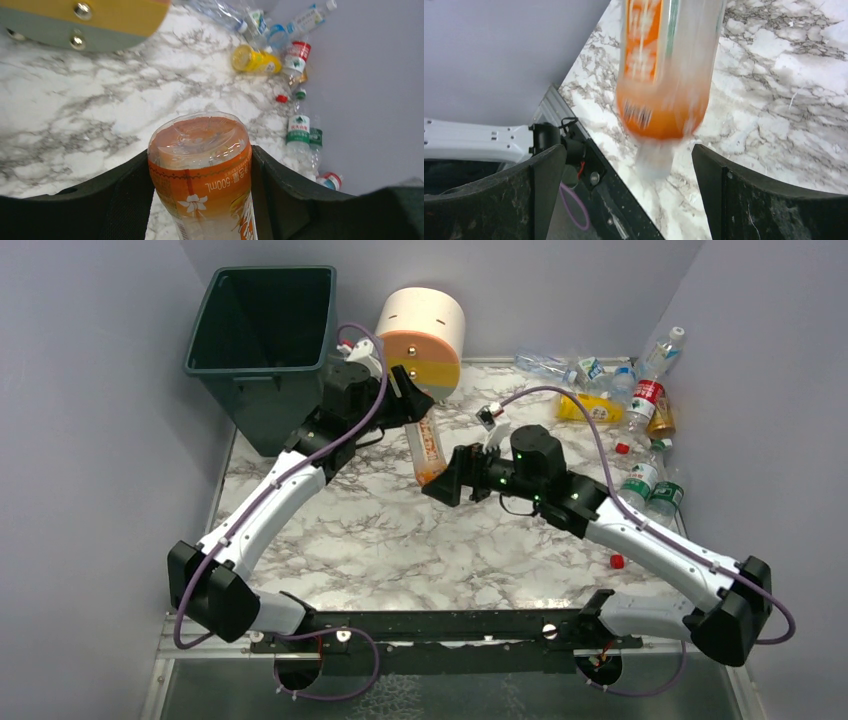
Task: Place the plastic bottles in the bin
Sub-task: Pick up the plastic bottle at the center of the board, then place the plastic bottle in the trash bin.
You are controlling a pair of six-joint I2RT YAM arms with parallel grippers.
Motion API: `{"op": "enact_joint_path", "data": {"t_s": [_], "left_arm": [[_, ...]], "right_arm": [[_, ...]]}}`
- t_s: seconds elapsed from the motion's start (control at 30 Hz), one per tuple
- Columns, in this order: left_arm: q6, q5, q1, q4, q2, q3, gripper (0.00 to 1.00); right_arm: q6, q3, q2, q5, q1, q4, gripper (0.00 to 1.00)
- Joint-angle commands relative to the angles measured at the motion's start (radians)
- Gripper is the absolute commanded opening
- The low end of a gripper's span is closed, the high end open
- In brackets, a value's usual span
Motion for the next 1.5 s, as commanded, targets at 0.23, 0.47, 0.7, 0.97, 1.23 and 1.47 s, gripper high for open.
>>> {"op": "enact_joint_path", "data": {"t_s": [0.23, 0.47, 0.7, 0.97, 1.23, 1.47], "left_arm": [[0.105, 0.052, 0.197, 0.03, 0.085, 0.274, 0.59], [0.069, 0.075, 0.316, 0.148, 0.114, 0.368, 0.59], [0.036, 0.019, 0.42, 0.283, 0.09, 0.363, 0.59], [0.003, -0.06, 0.557, 0.42, 0.022, 0.293, 0.59], [0.089, -0.163, 0.599, 0.399, 0.056, 0.336, 0.58], [0.149, -0.238, 0.634, 0.406, 0.061, 0.312, 0.58]], "right_arm": [[-0.004, -0.115, -0.21, 0.046, 0.01, -0.178, 0.99], [0.015, -0.161, -0.205, 0.032, 0.011, -0.154, 0.99], [0.006, -0.142, -0.151, 0.012, 0.011, -0.125, 0.99], [0.007, -0.15, -0.136, 0.01, 0.011, -0.117, 0.99], [0.021, -0.184, -0.163, 0.004, 0.011, -0.116, 0.99], [0.021, -0.19, -0.198, 0.014, 0.01, -0.148, 0.99]]}}
